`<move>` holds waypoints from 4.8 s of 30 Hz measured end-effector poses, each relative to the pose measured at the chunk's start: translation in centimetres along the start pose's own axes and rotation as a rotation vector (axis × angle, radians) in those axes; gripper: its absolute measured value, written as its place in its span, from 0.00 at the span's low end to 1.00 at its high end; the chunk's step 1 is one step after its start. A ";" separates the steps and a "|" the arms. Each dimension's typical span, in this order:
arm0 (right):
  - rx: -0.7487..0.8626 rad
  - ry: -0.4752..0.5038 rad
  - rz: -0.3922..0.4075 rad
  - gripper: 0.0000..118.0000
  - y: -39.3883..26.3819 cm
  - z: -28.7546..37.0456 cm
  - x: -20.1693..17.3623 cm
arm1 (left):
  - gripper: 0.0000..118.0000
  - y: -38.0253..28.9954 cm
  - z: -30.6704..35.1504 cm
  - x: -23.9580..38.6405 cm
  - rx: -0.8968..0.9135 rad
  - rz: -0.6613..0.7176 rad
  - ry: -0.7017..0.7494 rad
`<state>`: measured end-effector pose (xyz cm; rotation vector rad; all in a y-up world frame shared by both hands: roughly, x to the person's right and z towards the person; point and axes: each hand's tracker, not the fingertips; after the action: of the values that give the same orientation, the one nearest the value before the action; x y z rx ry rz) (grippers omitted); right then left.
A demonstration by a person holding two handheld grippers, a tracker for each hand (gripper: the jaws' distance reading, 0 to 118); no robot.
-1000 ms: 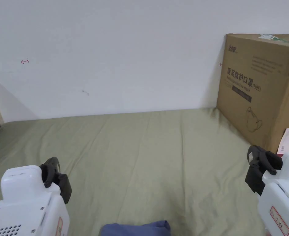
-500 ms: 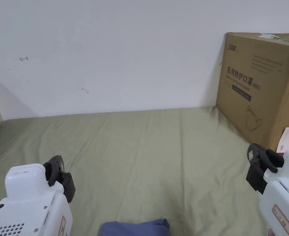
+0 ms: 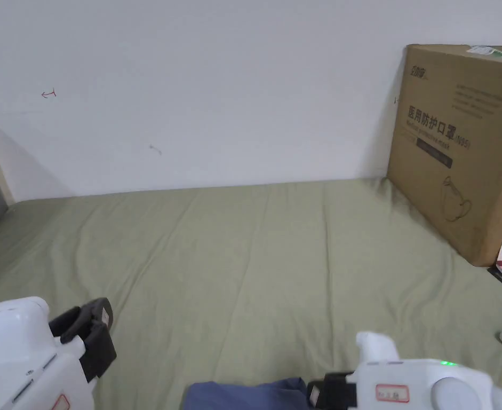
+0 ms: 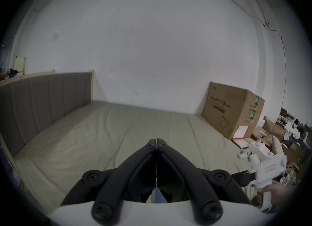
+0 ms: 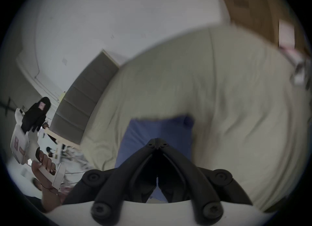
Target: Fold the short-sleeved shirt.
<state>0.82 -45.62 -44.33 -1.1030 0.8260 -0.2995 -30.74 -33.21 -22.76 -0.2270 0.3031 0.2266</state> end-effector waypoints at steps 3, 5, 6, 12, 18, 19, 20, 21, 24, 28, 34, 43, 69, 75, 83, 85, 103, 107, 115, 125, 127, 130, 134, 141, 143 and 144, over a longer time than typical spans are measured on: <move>-0.112 -0.010 -0.025 0.00 -1.4 -4.2 2.1 | 0.00 -1.4 -0.3 -0.7 -0.053 -0.023 0.007; -0.148 -0.045 -0.048 0.00 -2.1 -5.8 3.4 | 0.00 -2.0 -1.1 -1.7 -0.129 0.015 -0.051; -0.163 -0.062 -0.070 0.00 -2.3 -6.4 4.2 | 0.00 -2.3 -1.8 -2.6 -0.175 0.058 -0.106; -0.117 0.036 -0.155 0.00 -3.0 -5.7 5.7 | 0.60 -7.4 -9.1 -8.5 -0.623 0.489 -0.441; -0.114 0.027 -0.122 0.00 -3.1 -5.7 5.3 | 1.00 -15.9 -16.0 -12.1 -0.901 0.770 -0.533; -0.116 0.022 -0.113 0.00 -3.1 -5.7 5.2 | 1.00 -16.6 -15.2 -10.6 -0.927 0.816 -0.547; -0.118 0.015 -0.100 0.00 -3.0 -5.7 5.0 | 1.00 -17.9 -16.0 -10.6 -0.924 0.869 -0.608; -0.121 0.008 -0.089 0.00 -3.0 -5.7 4.9 | 1.00 -18.6 -16.4 -10.4 -0.913 0.903 -0.665; -0.124 -0.008 -0.070 0.00 -3.0 -5.7 4.5 | 1.00 -19.7 -18.7 -9.7 -0.868 1.011 -0.829; -0.127 -0.018 -0.069 0.00 -3.0 -5.7 4.3 | 1.00 -21.1 -20.2 -6.7 -0.918 1.032 -0.949; -0.117 -0.005 -0.099 0.00 -3.3 -5.7 4.7 | 0.40 -22.5 -20.8 -6.5 -0.904 1.063 -0.942; -0.066 -0.065 -0.029 0.00 -3.3 -3.8 3.1 | 0.16 -18.6 -17.3 -6.5 -0.947 0.718 -0.709; 0.016 -0.073 0.090 0.00 -1.4 2.7 -3.7 | 0.95 4.4 -9.7 -37.6 -0.882 0.111 0.382; 0.029 -0.077 0.089 0.00 -1.1 3.0 -3.6 | 0.95 4.8 -6.8 -35.8 -0.767 0.181 0.319; 0.049 -0.113 0.104 0.00 -1.1 4.0 -3.1 | 0.83 -0.1 -9.3 -24.6 -0.707 0.316 0.052; 0.034 -0.149 0.103 0.00 -0.9 4.3 -3.0 | 0.31 -1.5 -10.0 -20.3 -0.739 0.348 -0.027; 0.870 -0.357 0.379 0.00 -0.6 13.6 -8.3 | 0.01 1.6 -2.0 8.2 0.267 -0.089 0.014; 0.978 -0.421 0.455 0.00 0.5 15.1 -10.4 | 0.01 3.1 -1.0 10.0 0.305 -0.132 0.027; 1.052 -0.412 0.455 0.01 2.6 16.4 -12.2 | 0.11 5.7 -0.5 12.1 0.350 -0.216 0.010; 1.060 -0.486 0.480 0.99 2.0 17.4 -11.8 | 0.99 5.8 0.8 12.0 0.392 -0.170 0.024; 1.054 -0.496 0.504 1.00 1.7 17.4 -11.8 | 0.99 5.6 0.8 12.1 0.373 -0.173 0.034; 1.054 -0.496 0.517 1.00 1.2 17.5 -11.9 | 0.99 5.4 0.7 11.9 0.339 -0.161 0.039; 1.058 -0.487 0.518 1.00 0.9 17.5 -12.1 | 0.99 5.1 1.0 11.9 0.337 -0.168 0.067; 1.041 -0.483 0.526 1.00 1.0 17.2 -12.5 | 0.99 5.3 0.9 11.3 0.292 -0.124 0.036; 1.035 -0.487 0.527 1.00 1.0 17.0 -12.6 | 0.99 5.2 1.0 10.9 0.293 -0.109 0.022; 1.030 -0.488 0.528 1.00 1.0 17.0 -12.6 | 0.99 5.3 1.0 10.8 0.290 -0.105 0.022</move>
<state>4.35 -26.35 -36.29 0.0382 0.3872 0.0191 -21.78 -25.96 -26.27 0.0412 0.3404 0.0748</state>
